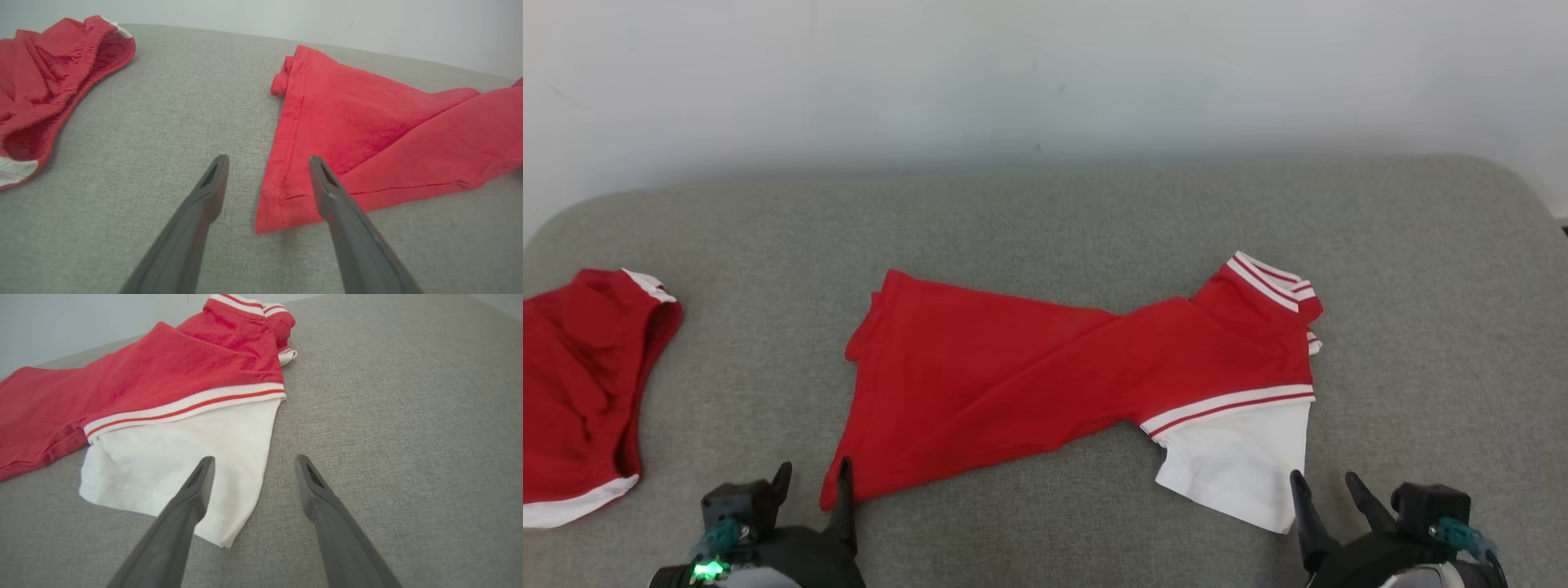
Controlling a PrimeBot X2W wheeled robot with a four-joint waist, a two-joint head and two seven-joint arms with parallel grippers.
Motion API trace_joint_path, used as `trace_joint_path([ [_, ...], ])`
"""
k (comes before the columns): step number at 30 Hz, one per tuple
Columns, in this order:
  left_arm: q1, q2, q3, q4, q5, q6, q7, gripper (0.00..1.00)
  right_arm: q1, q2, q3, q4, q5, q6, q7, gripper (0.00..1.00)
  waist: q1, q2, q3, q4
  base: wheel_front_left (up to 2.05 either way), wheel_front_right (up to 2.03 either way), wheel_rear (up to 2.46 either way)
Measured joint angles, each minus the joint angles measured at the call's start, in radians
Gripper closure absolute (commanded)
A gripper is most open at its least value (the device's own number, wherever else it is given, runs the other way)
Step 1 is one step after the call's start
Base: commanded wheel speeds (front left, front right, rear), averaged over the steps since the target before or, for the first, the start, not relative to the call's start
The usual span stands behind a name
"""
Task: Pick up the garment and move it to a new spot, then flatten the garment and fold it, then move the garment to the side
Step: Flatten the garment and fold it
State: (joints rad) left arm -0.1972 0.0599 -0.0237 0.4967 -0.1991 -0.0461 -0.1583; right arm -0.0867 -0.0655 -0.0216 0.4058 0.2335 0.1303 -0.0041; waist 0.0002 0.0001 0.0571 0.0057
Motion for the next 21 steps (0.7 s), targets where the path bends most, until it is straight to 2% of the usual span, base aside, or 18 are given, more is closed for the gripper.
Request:
trace_joint_path([
  [4, -0.072, 0.009, -0.014, 0.088, 0.021, 0.03, 0.073, 0.0, -0.047, 0.011, -0.008, 0.034, -0.04, 0.0, 0.013, 0.0, 0.0, 0.0, 0.041, -0.014, 0.0, 0.0, 0.0],
  [7, -0.092, 0.009, -0.024, 0.118, 0.032, 0.047, 0.084, 0.0, -0.067, 0.013, -0.002, 0.064, -0.03, 0.0, 0.01, 0.0, 0.0, 0.0, 0.068, -0.023, 0.0, 0.0, 0.0],
  [15, -0.101, 0.013, -0.051, 0.135, 0.048, 0.064, 0.068, 0.0, -0.099, 0.014, 0.026, 0.127, -0.022, 0.0, -0.024, 0.0, -0.0001, 0.0, 0.114, -0.028, 0.0, 0.0, 0.0],
  [21, -0.076, 0.012, -0.068, 0.107, 0.052, 0.064, 0.008, 0.0, -0.109, 0.012, 0.038, 0.154, -0.007, 0.0, -0.03, 0.0, -0.0002, 0.0, 0.12, -0.014, 0.0, 0.0, 0.0],
])
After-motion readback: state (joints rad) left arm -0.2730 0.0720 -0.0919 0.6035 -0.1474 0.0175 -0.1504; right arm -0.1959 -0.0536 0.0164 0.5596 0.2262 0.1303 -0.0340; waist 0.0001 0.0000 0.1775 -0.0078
